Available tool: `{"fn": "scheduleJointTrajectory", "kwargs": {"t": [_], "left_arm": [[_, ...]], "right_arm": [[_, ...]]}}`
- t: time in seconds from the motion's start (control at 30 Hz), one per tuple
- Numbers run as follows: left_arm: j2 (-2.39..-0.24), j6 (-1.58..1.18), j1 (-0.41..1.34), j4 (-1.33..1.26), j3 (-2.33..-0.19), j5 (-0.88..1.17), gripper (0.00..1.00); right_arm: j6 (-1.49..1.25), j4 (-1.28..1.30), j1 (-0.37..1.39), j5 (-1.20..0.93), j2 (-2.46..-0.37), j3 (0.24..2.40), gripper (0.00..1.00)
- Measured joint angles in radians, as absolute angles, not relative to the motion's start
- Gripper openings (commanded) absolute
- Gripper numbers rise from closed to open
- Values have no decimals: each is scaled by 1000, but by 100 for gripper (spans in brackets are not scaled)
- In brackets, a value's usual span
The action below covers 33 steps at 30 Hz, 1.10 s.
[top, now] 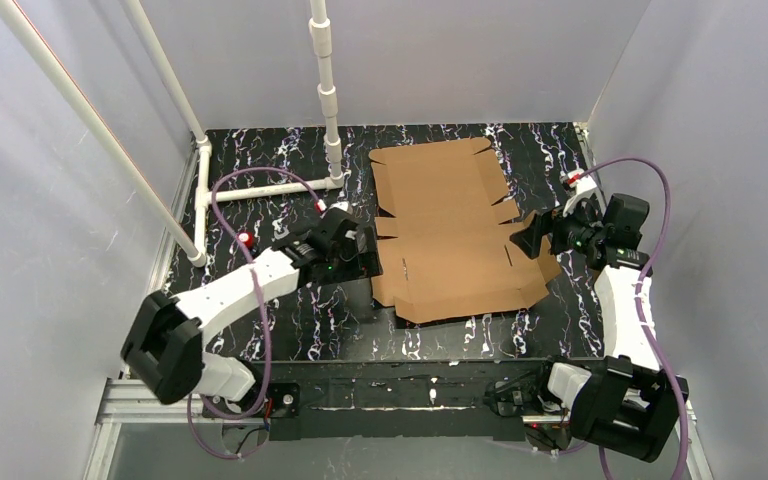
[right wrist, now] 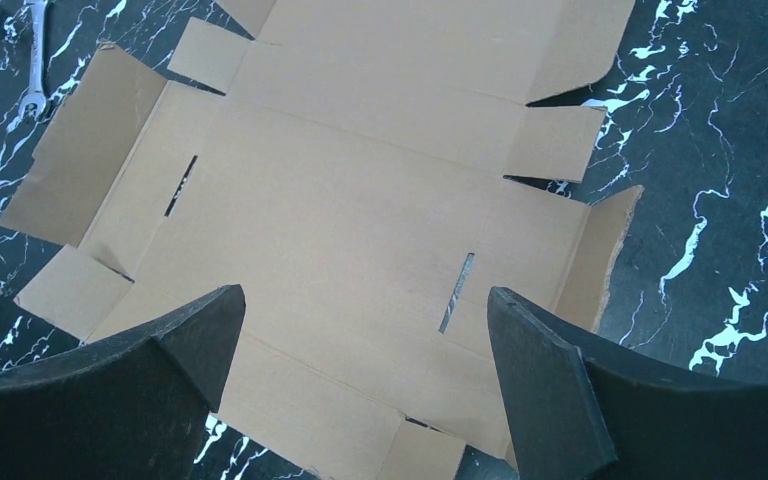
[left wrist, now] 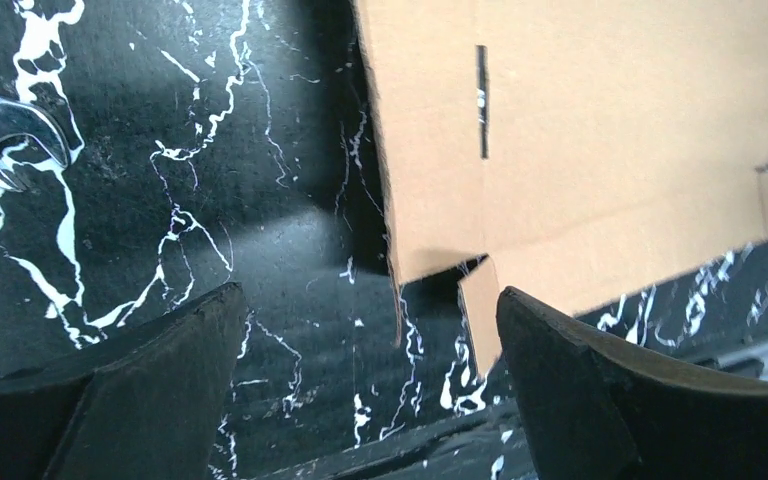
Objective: Fold the paper box
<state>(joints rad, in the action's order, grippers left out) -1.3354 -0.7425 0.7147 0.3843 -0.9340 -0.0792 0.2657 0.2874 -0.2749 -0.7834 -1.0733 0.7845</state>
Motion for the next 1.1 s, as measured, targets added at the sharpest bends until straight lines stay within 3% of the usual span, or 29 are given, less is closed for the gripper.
{"fn": "scheduleJointTrajectory", "kwargs": {"t": [0.03,0.13,0.2,0.3,0.53,0.77,1.1], "left_arm": [[-1370,-764,715,381,-943,-91,93],[-1463,-813,715,372,-982,-114,75],[-1506,-834,715,348,-996,-127,69],[-1540,-856,715,316,-997,-137,43],[-1599,-931,715,255,-993,-143,0],[-1536,-1032,753,211,-904,-193,0],[-1385,-1388,1009,273,-841,-421,0]], "right_arm": [[265,286,-275,-786,-1068,781,100],[262,286,-275,-789,-1060,771,100],[261,287,-275,-789,-1060,770,100],[260,288,-275,-789,-1061,770,100],[260,289,-275,-789,-1061,770,100],[260,289,-275,-789,-1061,770,100],[273,301,-275,-760,-1065,770,100]]}}
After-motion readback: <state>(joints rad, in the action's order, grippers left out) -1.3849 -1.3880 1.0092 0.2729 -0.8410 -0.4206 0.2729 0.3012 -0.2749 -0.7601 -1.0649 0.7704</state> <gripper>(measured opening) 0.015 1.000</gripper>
